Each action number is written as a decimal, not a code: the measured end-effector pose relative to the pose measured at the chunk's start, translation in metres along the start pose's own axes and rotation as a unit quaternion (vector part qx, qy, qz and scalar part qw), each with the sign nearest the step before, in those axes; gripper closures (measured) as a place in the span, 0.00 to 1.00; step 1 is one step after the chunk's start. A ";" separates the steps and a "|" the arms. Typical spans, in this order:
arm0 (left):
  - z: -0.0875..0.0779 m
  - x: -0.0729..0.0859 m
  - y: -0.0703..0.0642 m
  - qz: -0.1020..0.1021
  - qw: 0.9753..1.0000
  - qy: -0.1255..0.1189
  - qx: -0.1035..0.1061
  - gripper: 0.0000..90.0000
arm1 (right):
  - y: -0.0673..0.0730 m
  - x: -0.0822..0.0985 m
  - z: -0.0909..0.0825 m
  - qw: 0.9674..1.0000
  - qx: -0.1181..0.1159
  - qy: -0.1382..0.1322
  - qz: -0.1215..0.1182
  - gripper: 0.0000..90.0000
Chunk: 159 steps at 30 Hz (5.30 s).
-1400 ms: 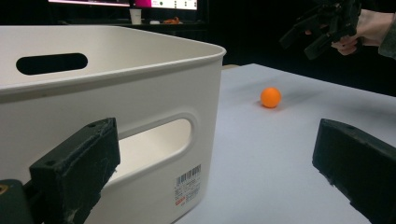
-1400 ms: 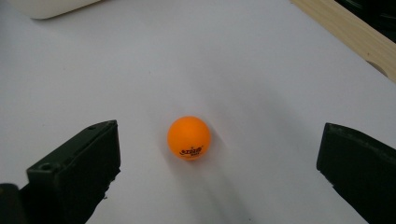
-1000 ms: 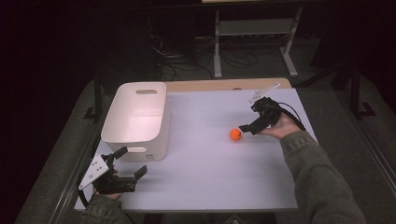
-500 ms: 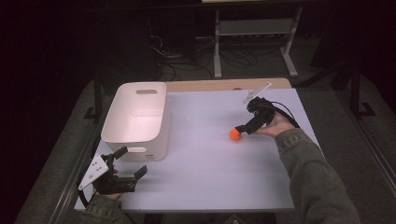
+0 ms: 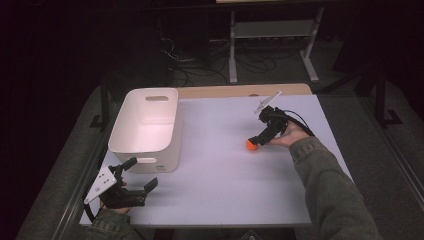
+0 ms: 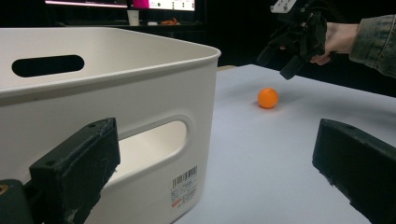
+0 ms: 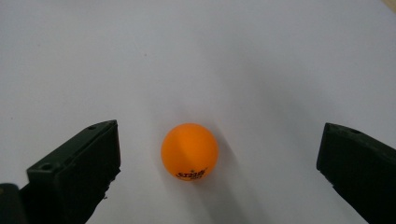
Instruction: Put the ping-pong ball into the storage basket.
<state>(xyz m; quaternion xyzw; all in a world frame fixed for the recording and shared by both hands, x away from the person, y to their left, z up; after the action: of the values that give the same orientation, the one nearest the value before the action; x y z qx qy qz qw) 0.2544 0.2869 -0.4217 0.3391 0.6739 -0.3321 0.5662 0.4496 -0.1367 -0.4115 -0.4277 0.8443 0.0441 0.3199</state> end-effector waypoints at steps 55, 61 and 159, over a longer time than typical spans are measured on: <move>0.000 0.001 0.001 -0.002 1.000 0.000 -0.003 0.00 | 0.013 0.009 0.038 0.995 -0.040 0.077 -0.047 0.31; 0.001 0.001 0.001 -0.002 1.000 0.002 -0.002 0.00 | 0.015 0.009 0.040 0.995 -0.051 0.075 -0.052 0.47; -0.001 -0.002 0.000 0.001 1.000 -0.009 0.001 0.00 | 0.077 -0.174 -0.066 0.980 -0.098 -0.029 -0.169 0.55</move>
<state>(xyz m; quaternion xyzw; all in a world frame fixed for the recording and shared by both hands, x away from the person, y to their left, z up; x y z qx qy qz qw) 0.2538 0.2872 -0.4197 0.3374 0.6684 -0.3347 0.5722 0.4339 0.0096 -0.2742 -0.5921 0.7417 0.0846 0.3035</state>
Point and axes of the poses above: each handheld gripper's, and its own axes: z roughly forward along the jaws, x roughly out of its underside, y roughly to its left, the point moved 3 cm from there along z, roughly forward along the jaws, and after that the axes turned 15 degrees about x, right-handed, at the moved point
